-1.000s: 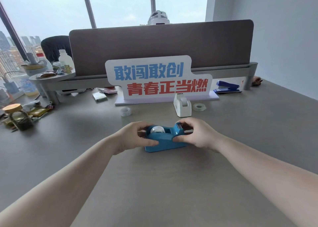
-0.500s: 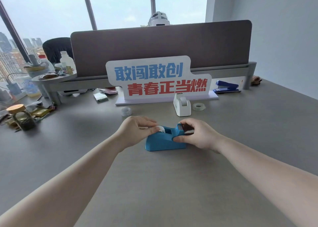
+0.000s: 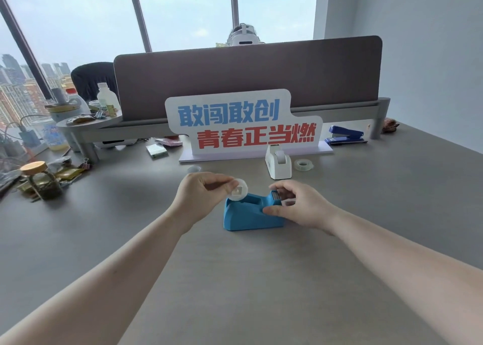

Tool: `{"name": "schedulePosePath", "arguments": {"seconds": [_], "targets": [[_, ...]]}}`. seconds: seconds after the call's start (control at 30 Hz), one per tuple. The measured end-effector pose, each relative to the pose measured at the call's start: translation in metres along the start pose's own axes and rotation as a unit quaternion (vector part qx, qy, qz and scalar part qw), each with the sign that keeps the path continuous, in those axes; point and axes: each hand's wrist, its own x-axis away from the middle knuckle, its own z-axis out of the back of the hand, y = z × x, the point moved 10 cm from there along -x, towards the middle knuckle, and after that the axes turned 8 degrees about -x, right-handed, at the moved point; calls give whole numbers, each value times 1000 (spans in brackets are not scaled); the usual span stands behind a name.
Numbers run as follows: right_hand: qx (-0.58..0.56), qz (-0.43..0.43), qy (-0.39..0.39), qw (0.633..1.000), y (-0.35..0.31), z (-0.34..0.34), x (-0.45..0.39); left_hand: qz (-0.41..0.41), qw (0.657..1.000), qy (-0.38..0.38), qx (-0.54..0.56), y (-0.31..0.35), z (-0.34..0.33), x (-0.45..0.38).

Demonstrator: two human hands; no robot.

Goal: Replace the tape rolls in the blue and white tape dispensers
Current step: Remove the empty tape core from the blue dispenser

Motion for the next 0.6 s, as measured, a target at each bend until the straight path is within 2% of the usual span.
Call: {"name": "schedulePosePath", "arguments": {"seconds": [0.1,0.23,0.4,0.6], "targets": [[15,23,33,999,-10,4,1,9,1000,9,24,2,3,3],[52,110,105,987,-43,12,8,18,999,5,36,8,-1,8],[10,125,91,988,-60,-4,18,18,999,17,37,14,-3,18],[-56,95,79,991,-60,-16,21,23,999,16,36,15,-5,29]]}}
